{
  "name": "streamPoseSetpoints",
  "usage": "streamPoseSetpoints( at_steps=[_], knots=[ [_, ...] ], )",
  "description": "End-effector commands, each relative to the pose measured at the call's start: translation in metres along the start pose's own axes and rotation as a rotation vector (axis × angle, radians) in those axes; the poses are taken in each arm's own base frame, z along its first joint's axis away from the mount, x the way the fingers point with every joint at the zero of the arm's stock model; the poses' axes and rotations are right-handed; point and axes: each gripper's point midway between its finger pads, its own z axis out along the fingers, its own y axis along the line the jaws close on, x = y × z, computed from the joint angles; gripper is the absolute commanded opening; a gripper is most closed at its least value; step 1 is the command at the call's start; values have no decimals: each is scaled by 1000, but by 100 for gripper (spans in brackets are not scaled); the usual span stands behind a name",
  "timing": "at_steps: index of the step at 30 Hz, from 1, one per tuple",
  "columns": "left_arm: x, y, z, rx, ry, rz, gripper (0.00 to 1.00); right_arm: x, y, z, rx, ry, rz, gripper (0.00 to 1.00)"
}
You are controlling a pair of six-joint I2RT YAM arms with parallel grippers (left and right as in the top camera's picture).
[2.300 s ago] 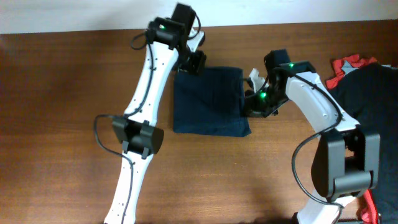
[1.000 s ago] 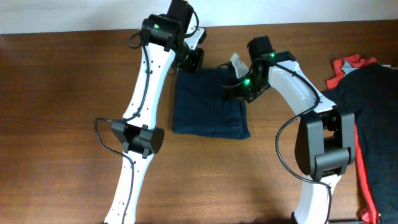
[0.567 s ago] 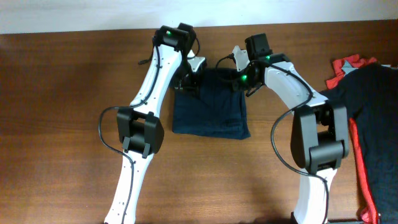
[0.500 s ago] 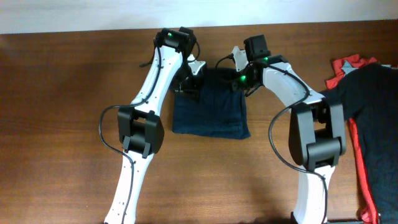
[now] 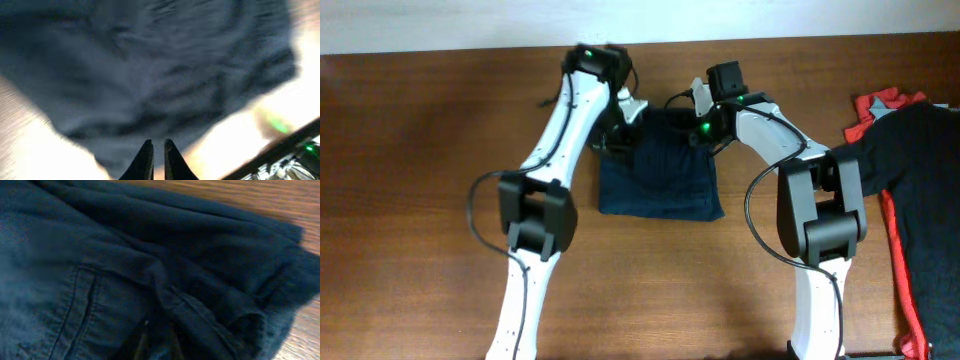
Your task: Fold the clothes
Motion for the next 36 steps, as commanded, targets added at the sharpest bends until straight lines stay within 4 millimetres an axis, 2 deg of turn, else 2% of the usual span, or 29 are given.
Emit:
streamPoseSetpoints(
  at_steps=[1,3,5,10,12,16,19,22,24,29,31,33,36],
  knots=[
    [4,-38,-49,100,-116,67,9,25,-25,28,70,75,37,21],
    [7,-44,-41,101,-90,75,9,26,-25,28,74,76,37,21],
    [16,-48,-24,104,-27,70,6,26,-27,27,82,78,38,21],
    [56,-51,30,104,195,51,2,26,-27,27,85,77,38,20],
    [66,-46,51,106,247,50,2,26,-27,27,81,78,38,20],
    [74,-31,91,103,277,18,2,26,-27,27,81,78,39,20],
    [83,-22,110,95,303,-24,3,26,-27,27,81,78,39,20],
    [89,-21,113,93,325,-49,2,26,-27,27,81,78,39,20],
    [88,-32,105,138,326,-74,0,26,-27,27,81,77,39,20],
    [76,-54,61,170,248,-43,0,26,-27,27,81,77,39,20],
    [64,-63,39,172,154,3,0,26,-27,27,81,77,39,20],
    [49,-69,25,172,56,22,0,26,-27,27,81,77,39,20],
    [30,-70,26,144,-21,-10,0,26,-27,27,81,77,39,20]
  ],
)
